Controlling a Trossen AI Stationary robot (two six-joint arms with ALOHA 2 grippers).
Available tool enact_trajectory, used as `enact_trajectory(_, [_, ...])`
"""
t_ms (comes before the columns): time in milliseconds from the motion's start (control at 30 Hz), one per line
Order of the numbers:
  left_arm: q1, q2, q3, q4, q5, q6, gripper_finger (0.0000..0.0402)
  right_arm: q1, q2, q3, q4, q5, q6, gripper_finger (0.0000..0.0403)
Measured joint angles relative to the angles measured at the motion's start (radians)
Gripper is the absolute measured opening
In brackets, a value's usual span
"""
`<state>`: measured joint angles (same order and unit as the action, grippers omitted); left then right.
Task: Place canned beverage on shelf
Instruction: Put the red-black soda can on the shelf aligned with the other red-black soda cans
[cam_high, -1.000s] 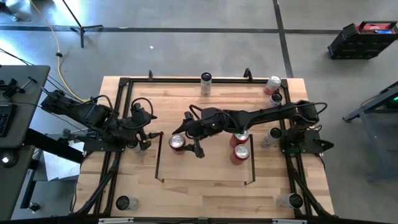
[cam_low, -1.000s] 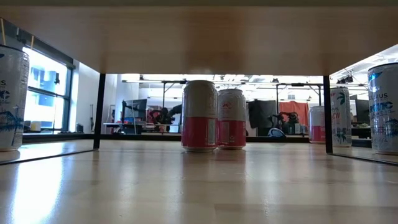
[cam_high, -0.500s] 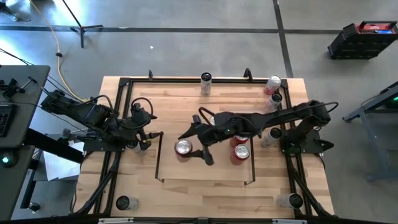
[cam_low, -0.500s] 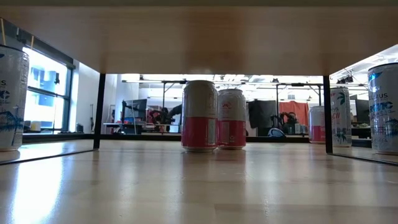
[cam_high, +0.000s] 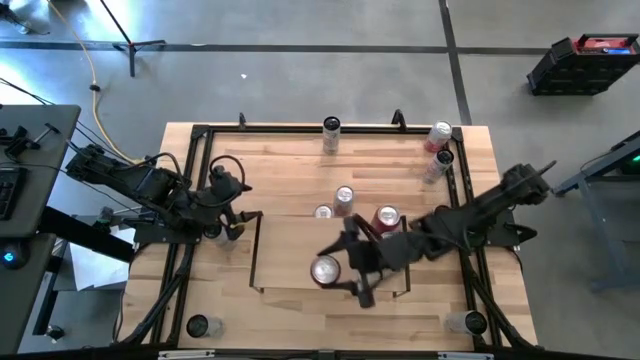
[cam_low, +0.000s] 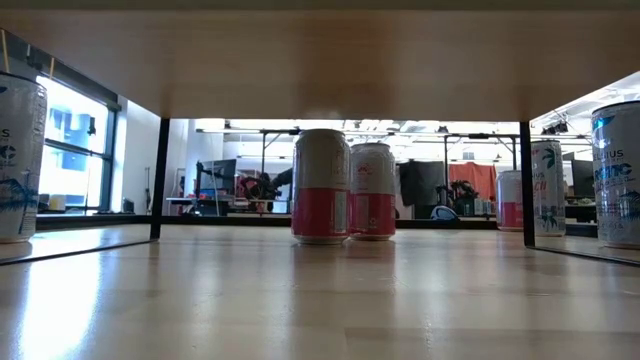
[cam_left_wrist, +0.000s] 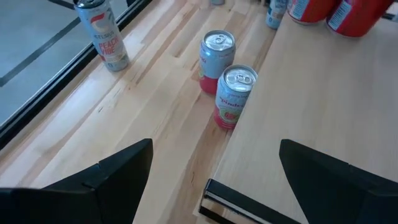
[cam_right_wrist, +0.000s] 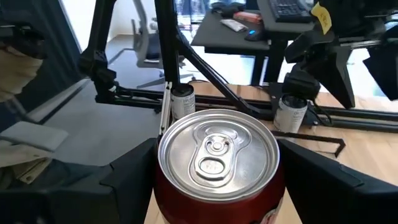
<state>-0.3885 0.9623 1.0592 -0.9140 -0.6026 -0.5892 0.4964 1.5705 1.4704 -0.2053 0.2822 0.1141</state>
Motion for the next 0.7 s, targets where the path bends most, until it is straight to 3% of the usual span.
enact_trajectory(267, [0.000,0.000,0.000,0.000,-0.043,-0.053,0.0341,0.204,-0.009,0.000,-0.093,0.322,0.132,0.0291])
enact_trajectory(567, [0.000,0.000,0.000,-0.001,-0.040,-0.116,0.0341,0.417,-0.009,0.000,-0.293,0.717,0.496,0.0291])
enact_trajectory(700, [0.000,0.000,0.000,0.000,-0.046,-0.127,0.0341,0.495,-0.008,0.000,-0.392,0.823,0.639,0.0291])
